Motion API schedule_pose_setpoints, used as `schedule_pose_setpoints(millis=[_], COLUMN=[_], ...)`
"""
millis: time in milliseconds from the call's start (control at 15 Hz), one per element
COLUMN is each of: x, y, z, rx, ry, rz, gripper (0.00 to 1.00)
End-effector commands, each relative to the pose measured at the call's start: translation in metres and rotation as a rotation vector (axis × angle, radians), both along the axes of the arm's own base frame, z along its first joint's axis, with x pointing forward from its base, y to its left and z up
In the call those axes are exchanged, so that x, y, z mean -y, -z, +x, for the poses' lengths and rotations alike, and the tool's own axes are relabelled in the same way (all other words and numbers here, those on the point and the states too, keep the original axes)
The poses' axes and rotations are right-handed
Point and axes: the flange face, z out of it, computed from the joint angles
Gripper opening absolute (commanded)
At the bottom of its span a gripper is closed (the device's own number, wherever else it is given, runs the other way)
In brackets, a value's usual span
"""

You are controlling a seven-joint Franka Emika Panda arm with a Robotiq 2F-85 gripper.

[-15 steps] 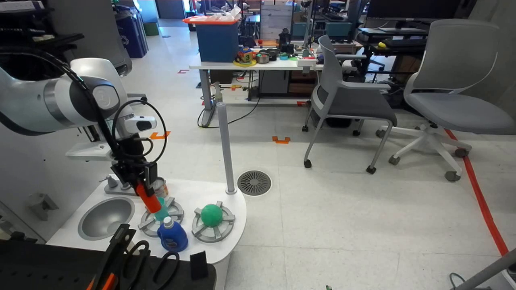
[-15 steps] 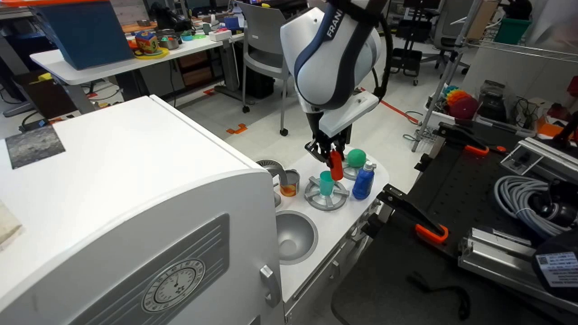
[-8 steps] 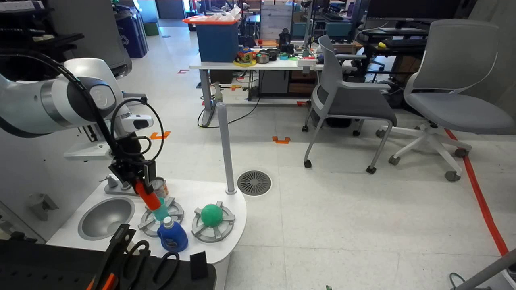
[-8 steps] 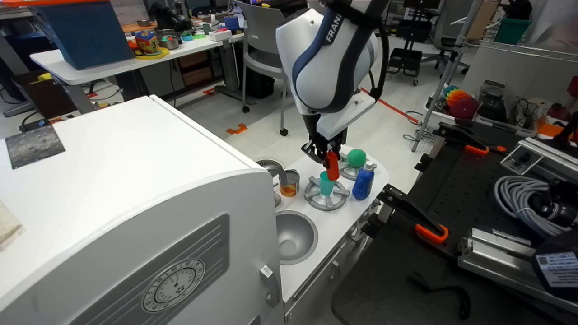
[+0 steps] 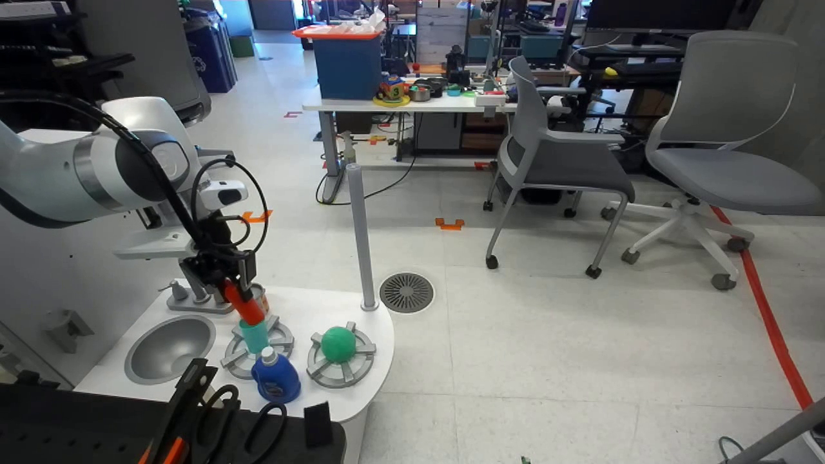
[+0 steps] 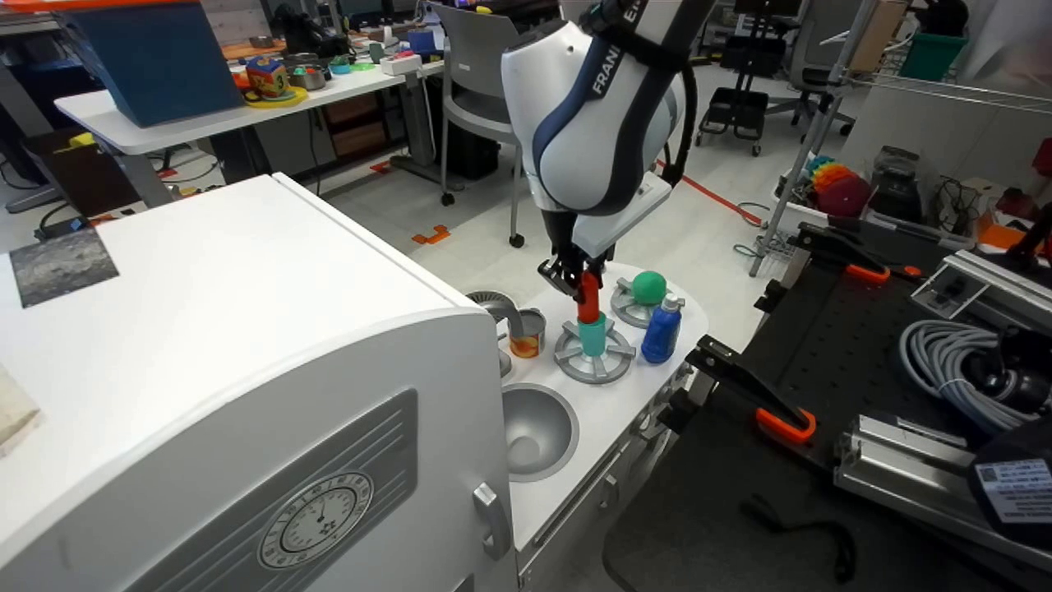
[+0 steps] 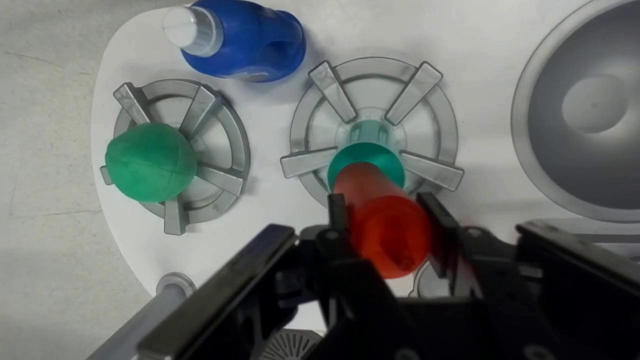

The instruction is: Put the red sauce bottle inside the light blue cup

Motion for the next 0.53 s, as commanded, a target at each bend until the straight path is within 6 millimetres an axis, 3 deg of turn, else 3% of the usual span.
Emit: schedule_pose_setpoints(millis=[0,467], x=[-0.003,0.004], y=[0.011,0.031], z=[0.002,0.000], rx=[-0.005,-0.035], ry=[-0.039,-0.038], rz=[0.016,0.015], gripper=[0.13,0.13])
